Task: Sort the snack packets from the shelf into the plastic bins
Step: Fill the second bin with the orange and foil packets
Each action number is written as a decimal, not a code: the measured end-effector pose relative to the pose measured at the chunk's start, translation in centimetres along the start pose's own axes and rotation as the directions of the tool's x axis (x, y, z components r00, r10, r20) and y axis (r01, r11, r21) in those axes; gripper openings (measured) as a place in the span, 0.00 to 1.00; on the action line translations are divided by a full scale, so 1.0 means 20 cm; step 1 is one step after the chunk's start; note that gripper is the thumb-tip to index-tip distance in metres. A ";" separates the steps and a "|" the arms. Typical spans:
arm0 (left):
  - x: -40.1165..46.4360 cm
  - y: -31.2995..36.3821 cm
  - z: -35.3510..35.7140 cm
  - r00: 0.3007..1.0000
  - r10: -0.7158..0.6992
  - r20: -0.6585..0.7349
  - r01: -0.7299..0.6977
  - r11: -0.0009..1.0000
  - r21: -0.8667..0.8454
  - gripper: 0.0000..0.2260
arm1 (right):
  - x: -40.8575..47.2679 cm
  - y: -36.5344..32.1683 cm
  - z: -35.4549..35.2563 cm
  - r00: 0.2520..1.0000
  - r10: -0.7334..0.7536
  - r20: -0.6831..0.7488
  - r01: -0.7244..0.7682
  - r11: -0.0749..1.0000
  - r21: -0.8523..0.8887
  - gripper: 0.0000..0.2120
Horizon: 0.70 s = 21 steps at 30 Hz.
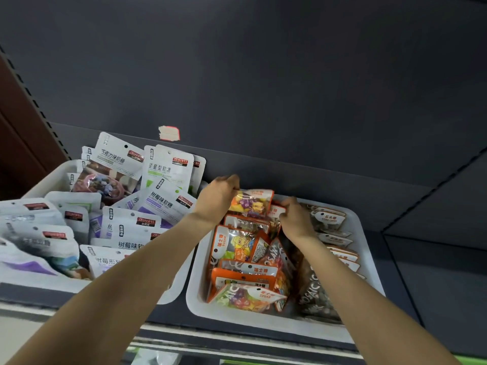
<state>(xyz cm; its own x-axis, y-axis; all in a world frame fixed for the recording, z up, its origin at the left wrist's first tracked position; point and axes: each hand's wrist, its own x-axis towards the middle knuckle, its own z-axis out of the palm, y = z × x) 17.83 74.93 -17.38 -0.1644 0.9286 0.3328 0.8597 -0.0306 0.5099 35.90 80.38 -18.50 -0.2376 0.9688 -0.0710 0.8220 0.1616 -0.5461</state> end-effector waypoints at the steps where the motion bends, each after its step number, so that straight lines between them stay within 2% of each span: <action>1: 0.00 0.00 -0.01 1.000 -0.009 -0.024 0.009 1.000 0.004 0.07 | -0.01 0.00 0.00 0.998 0.004 -0.060 -0.006 1.000 -0.024 0.12; 3: -0.01 -0.01 -0.01 0.998 -0.026 -0.052 0.026 1.000 0.011 0.08 | -0.03 -0.01 0.03 0.998 -0.020 -0.056 0.015 0.996 -0.090 0.10; 6: -0.02 0.00 -0.01 0.997 -0.034 -0.070 0.035 0.999 0.014 0.09 | -0.03 0.00 0.08 0.992 -0.060 0.111 0.075 0.989 -0.127 0.13; 8: -0.02 0.00 0.00 0.996 -0.038 -0.081 0.039 0.999 0.010 0.09 | -0.02 0.01 0.10 0.986 -0.059 0.156 0.081 0.987 -0.142 0.15; 17: -0.04 -0.02 0.00 0.997 -0.055 -0.057 0.056 0.998 0.009 0.07 | 0.01 0.00 0.17 0.991 -0.067 0.119 0.091 0.972 -0.214 0.10; 21: -0.03 -0.01 -0.01 0.997 -0.075 -0.033 0.074 0.997 -0.029 0.07 | -0.03 0.02 0.12 0.988 -0.093 0.125 0.113 0.981 -0.161 0.04</action>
<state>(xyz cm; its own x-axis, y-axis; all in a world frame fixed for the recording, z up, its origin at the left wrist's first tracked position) 17.64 74.30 -17.47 -0.2440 0.9155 0.3198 0.8310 0.0274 0.5556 35.09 79.30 -20.64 -0.3757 0.9185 -0.1233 0.8625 0.2978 -0.4091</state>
